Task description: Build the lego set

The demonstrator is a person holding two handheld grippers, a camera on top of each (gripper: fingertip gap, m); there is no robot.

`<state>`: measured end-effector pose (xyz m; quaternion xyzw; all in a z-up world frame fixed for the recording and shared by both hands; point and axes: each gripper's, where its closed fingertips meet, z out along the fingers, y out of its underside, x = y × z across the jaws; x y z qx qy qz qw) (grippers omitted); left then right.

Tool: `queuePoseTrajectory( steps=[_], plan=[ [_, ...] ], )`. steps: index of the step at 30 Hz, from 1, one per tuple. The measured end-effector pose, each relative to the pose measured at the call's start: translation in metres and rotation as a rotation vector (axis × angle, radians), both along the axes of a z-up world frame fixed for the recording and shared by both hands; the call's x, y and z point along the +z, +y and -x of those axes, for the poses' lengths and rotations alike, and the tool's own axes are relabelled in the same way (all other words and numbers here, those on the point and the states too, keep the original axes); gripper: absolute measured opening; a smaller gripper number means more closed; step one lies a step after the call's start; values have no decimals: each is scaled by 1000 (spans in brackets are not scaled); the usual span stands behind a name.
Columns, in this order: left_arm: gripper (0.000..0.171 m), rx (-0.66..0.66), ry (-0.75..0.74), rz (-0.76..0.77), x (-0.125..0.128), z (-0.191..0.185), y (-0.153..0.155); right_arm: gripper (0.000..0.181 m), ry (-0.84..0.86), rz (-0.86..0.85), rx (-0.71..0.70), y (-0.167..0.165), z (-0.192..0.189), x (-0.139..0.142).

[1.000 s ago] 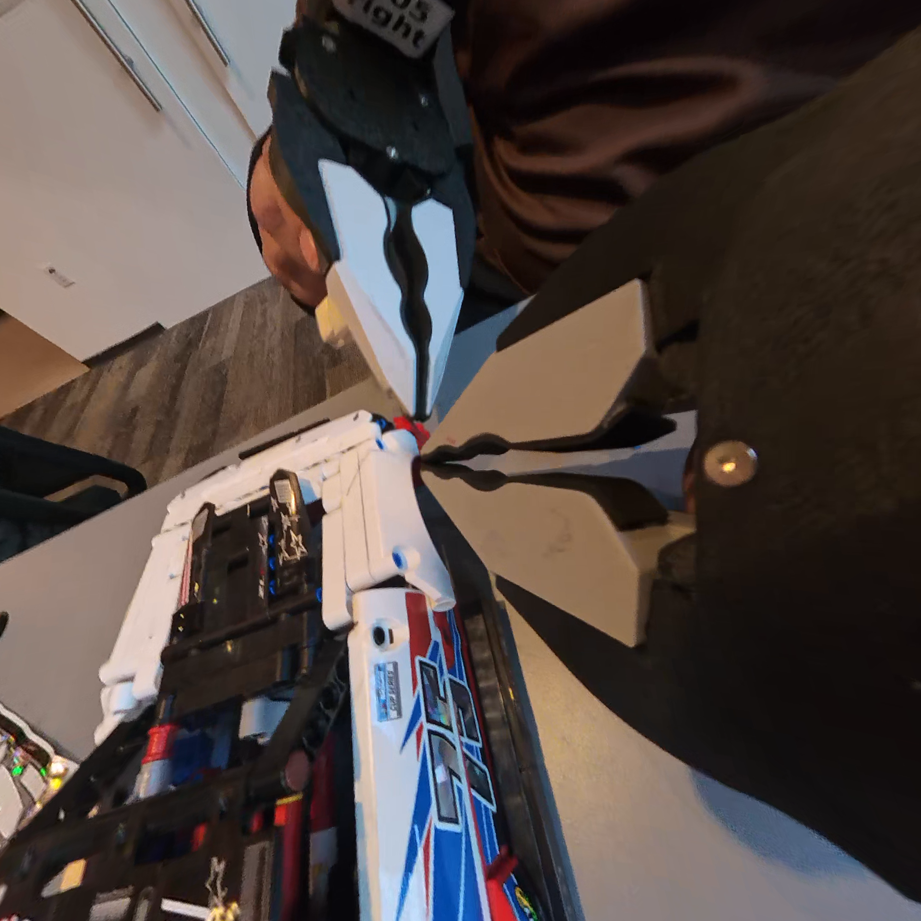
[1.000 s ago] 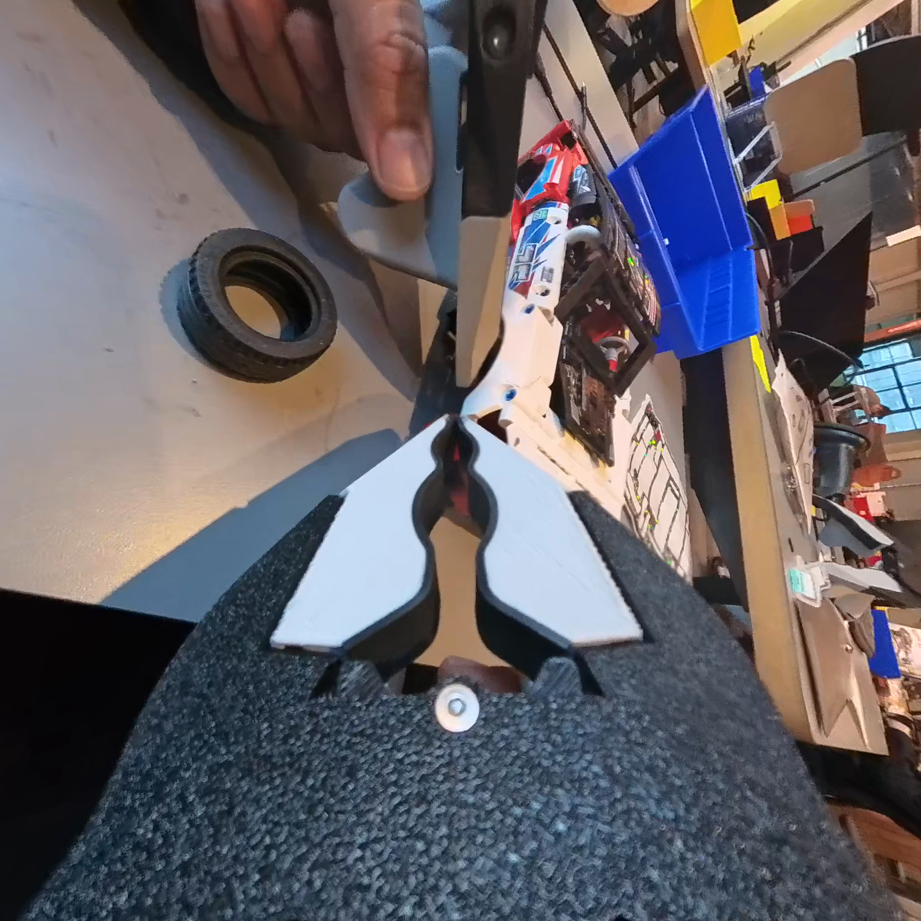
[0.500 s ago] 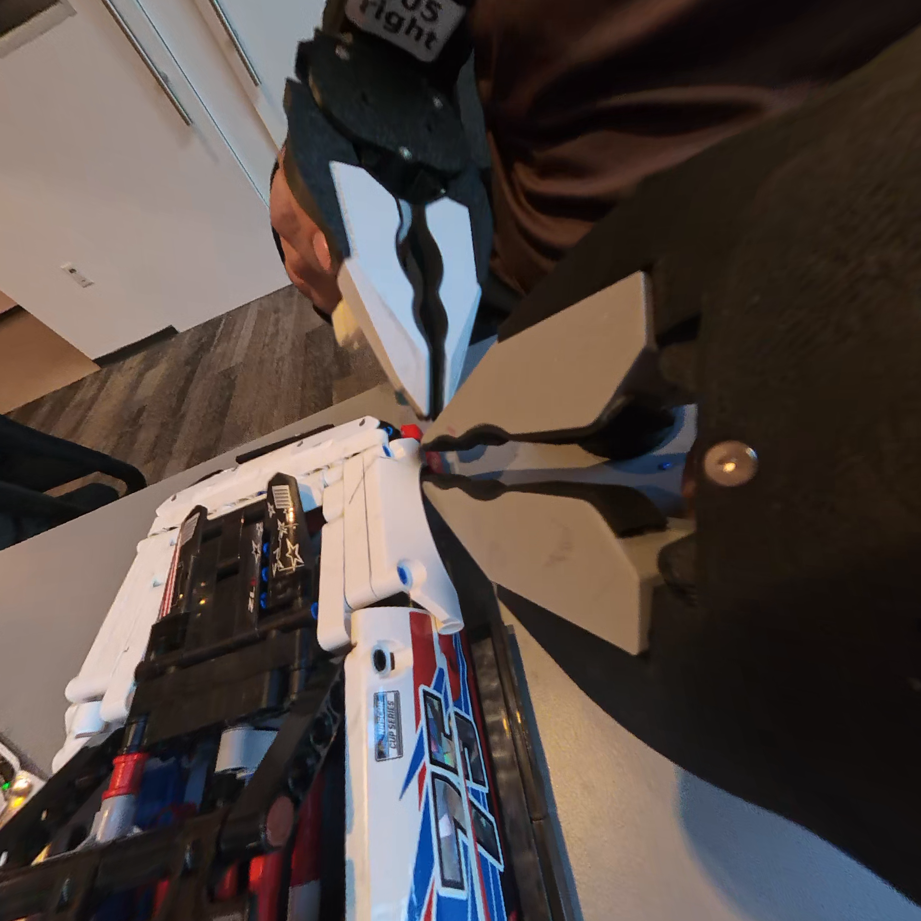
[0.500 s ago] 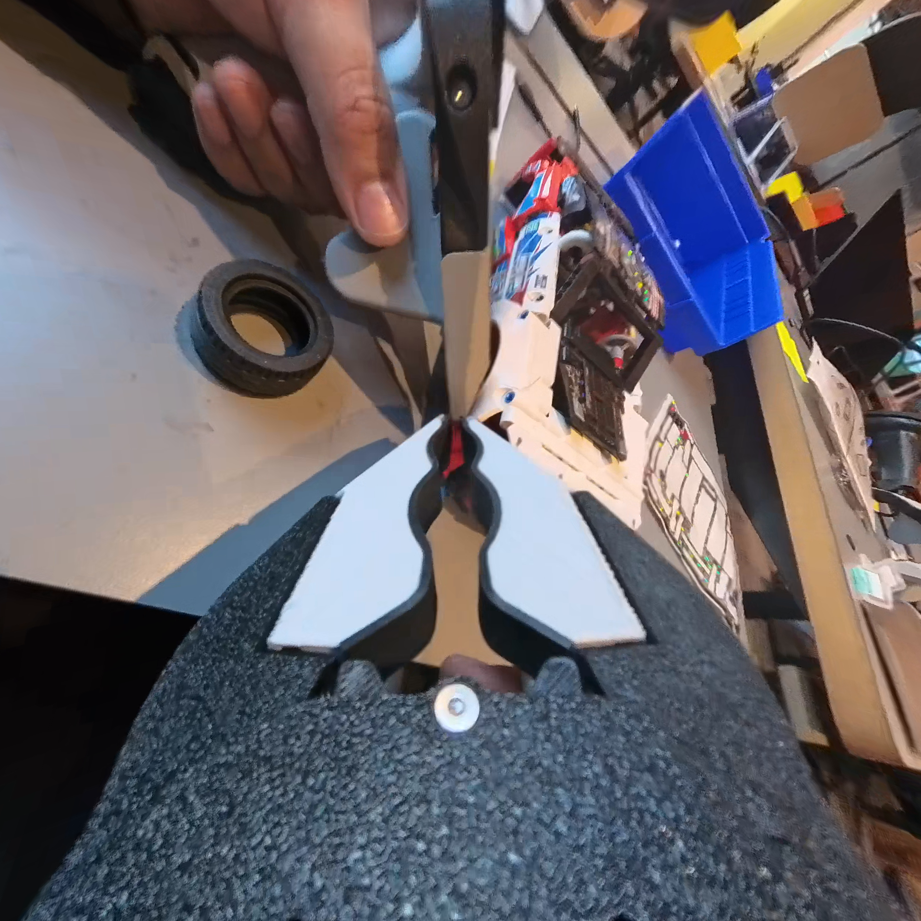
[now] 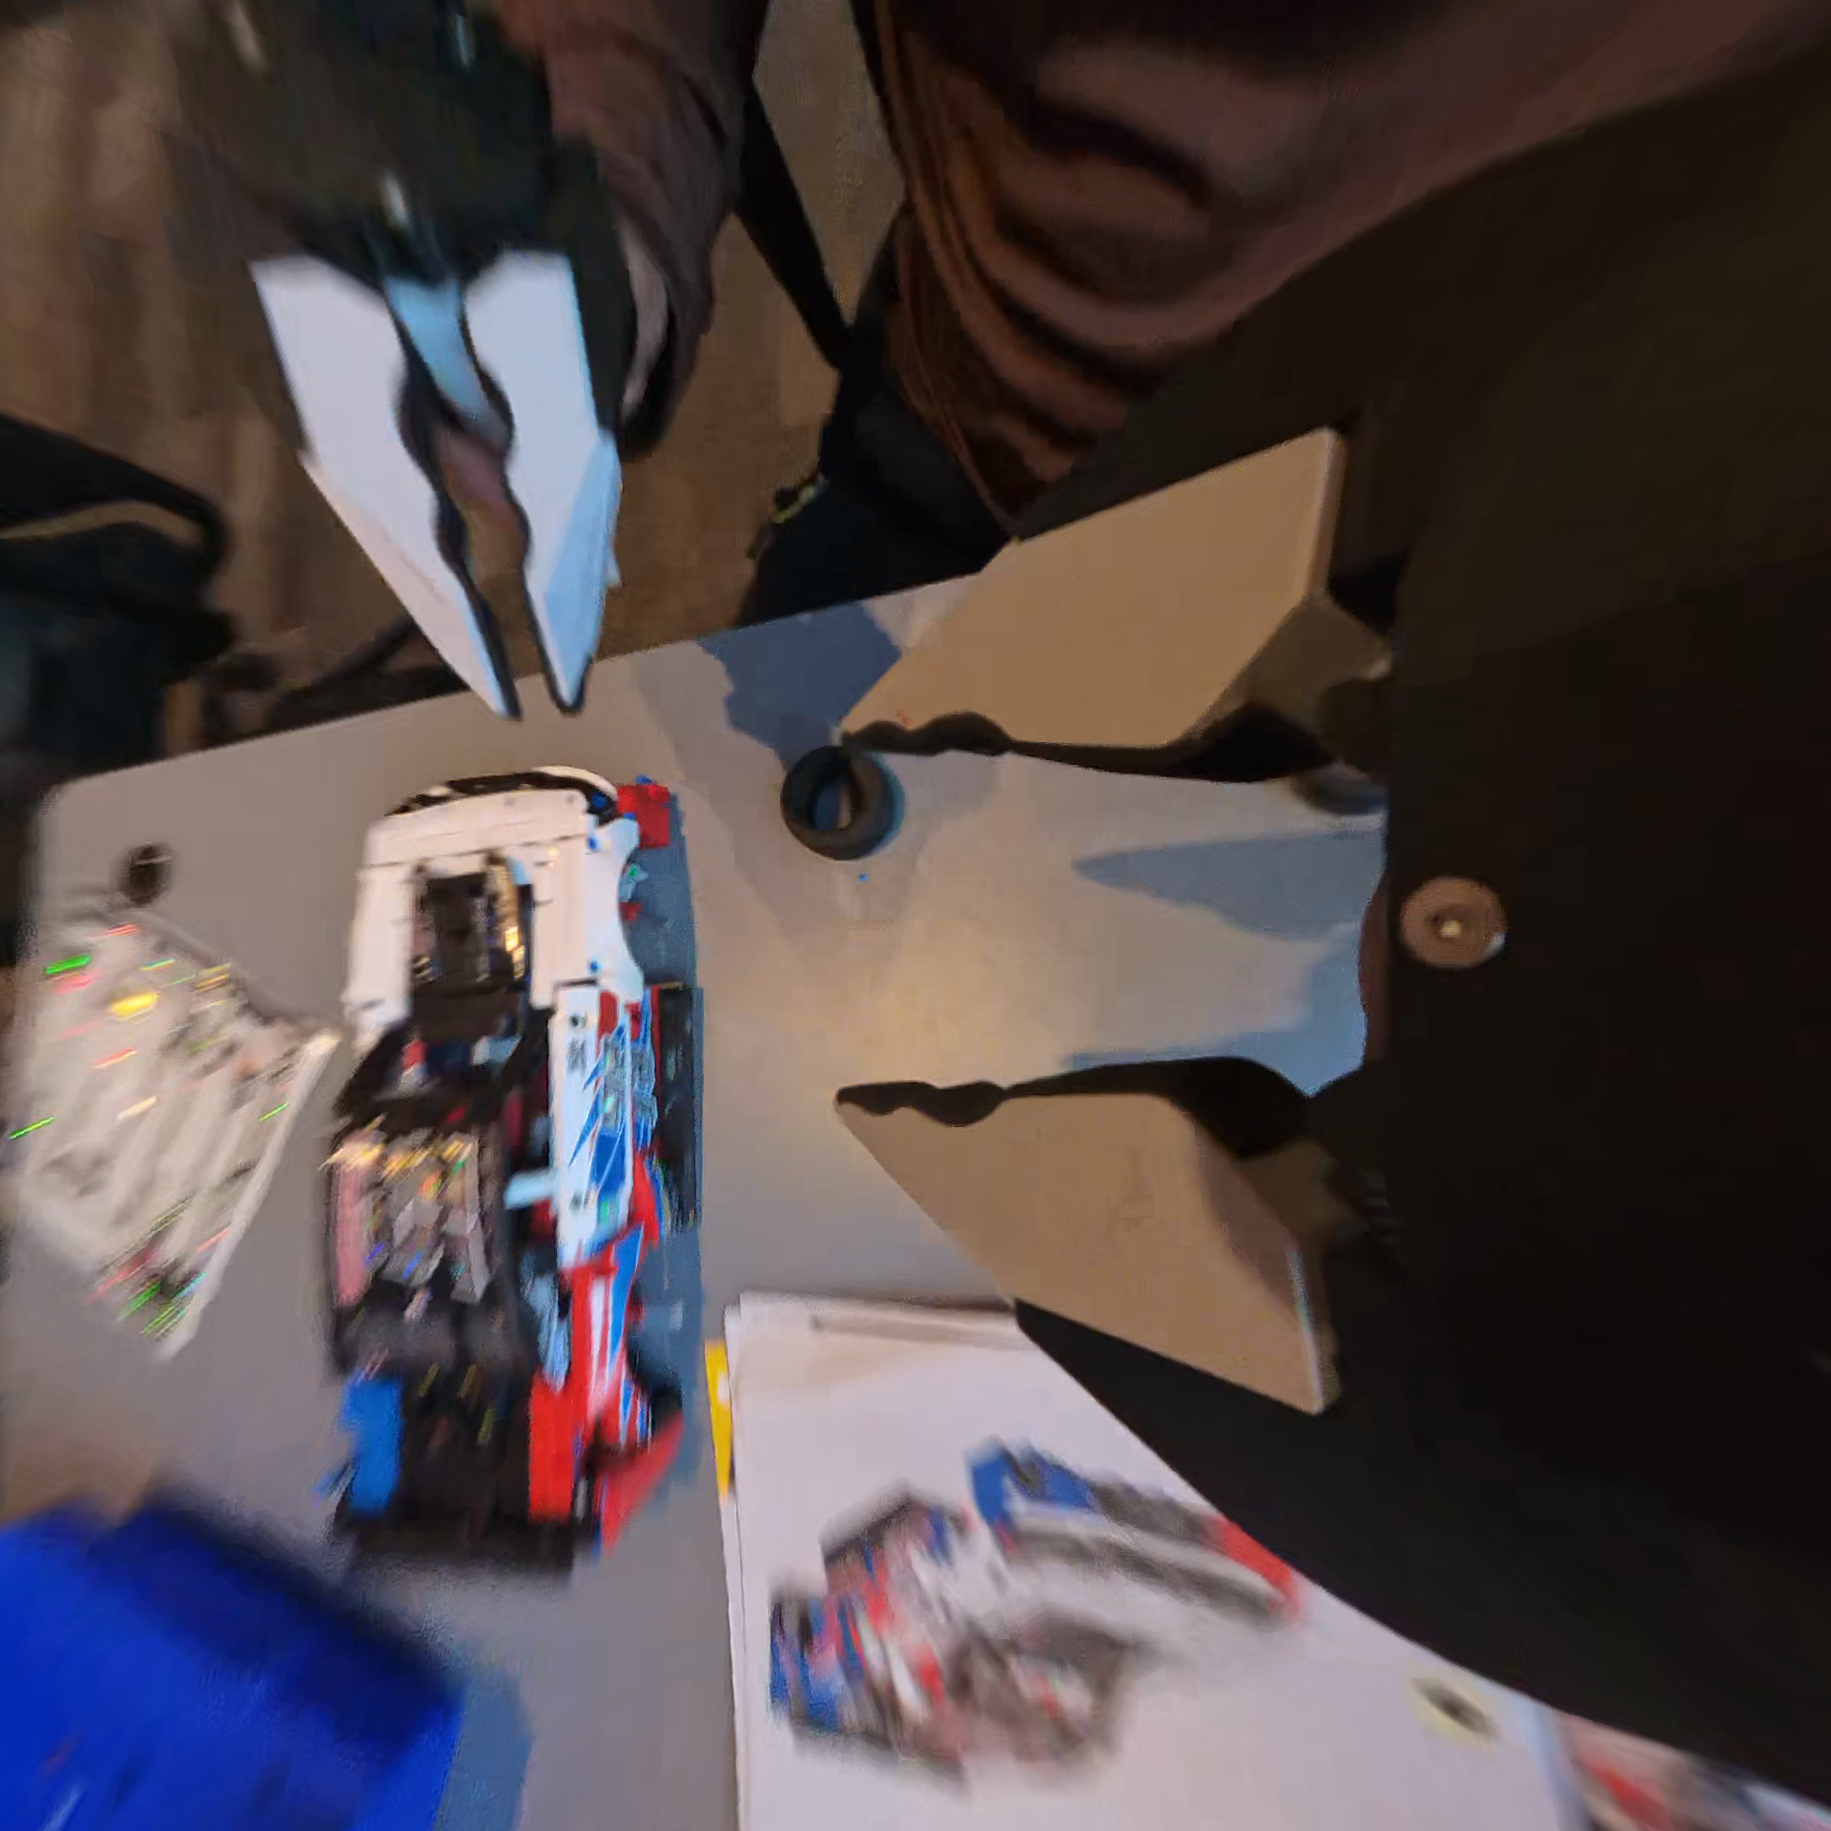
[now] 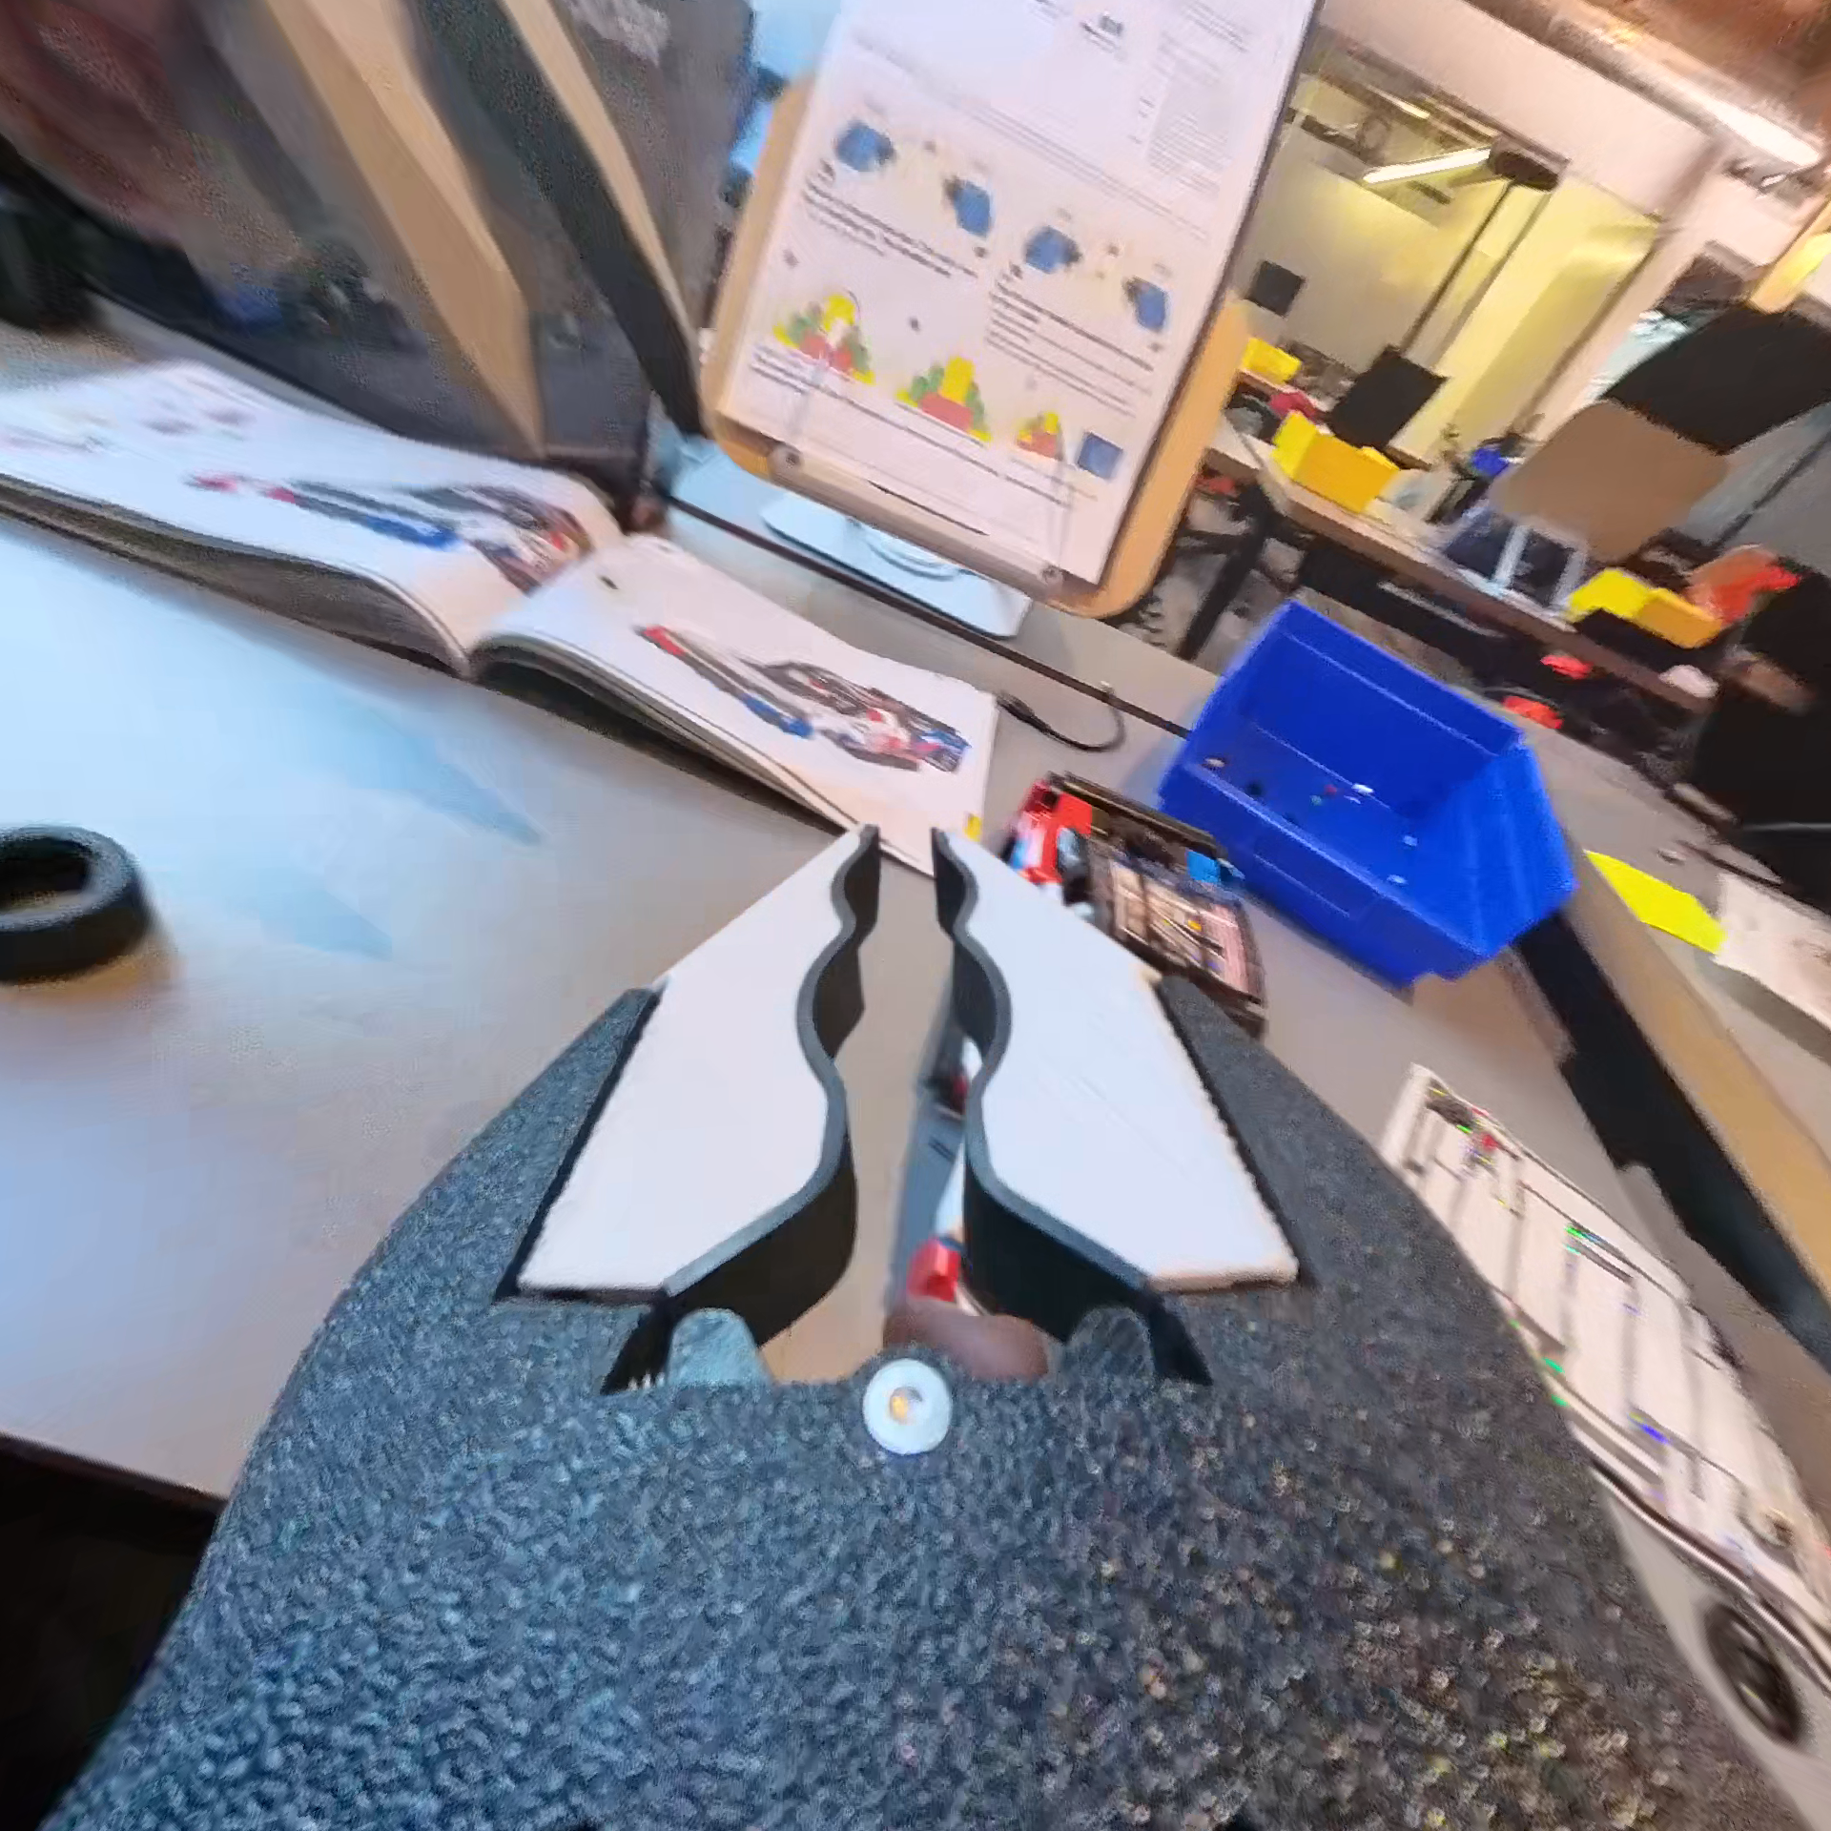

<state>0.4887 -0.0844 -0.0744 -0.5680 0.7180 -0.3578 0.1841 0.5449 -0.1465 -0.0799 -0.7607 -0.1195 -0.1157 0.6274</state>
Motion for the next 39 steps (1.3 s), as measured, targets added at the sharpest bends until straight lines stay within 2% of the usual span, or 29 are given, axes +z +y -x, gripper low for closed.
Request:
queuePoseTrajectory(
  steps=[3, 5, 8, 11, 14, 17, 22, 24, 26, 30, 33, 35, 39],
  plan=[
    [55, 220, -184, -123, 73, 97, 47, 13, 51, 15, 91, 14, 27, -1],
    [54, 402, -297, -138, 99, 168, 67, 16, 81, 11, 167, 26, 54, -2],
    [64, 577, -420, -112, 96, 264, 66, 18, 129, -5, 333, 52, 121, -1],
    [54, 852, -528, -297, 95, 383, 86, 18, 116, 64, 519, 88, 196, -11],
    [53, 1127, -582, -369, 97, 507, 103, 20, 36, 84, 601, 129, 245, -11],
    [53, 1281, -527, -395, 77, 588, 114, 20, 37, 71, 629, 167, 280, 0],
    [52, 1309, -384, -470, 36, 641, 140, 21, -2, 103, 596, 219, 309, 0],
    [50, 1333, -323, -520, 30, 658, 153, 22, -19, 110, 578, 231, 314, -1],
    [48, 1296, -258, -531, 27, 663, 159, 22, -11, 104, 555, 238, 316, 0],
    [44, 1211, -148, -579, 35, 664, 175, 22, 62, 112, 512, 240, 314, -4],
    [42, 1163, -44, -449, 14, 658, 186, 22, 75, 127, 500, 235, 308, -11],
    [43, 1155, 41, -433, 0, 659, 195, 22, 70, 128, 493, 229, 302, -16],
    [43, 1145, -8, -444, -3, 646, 204, 22, 93, 193, 494, 217, 292, -38]
  ],
)
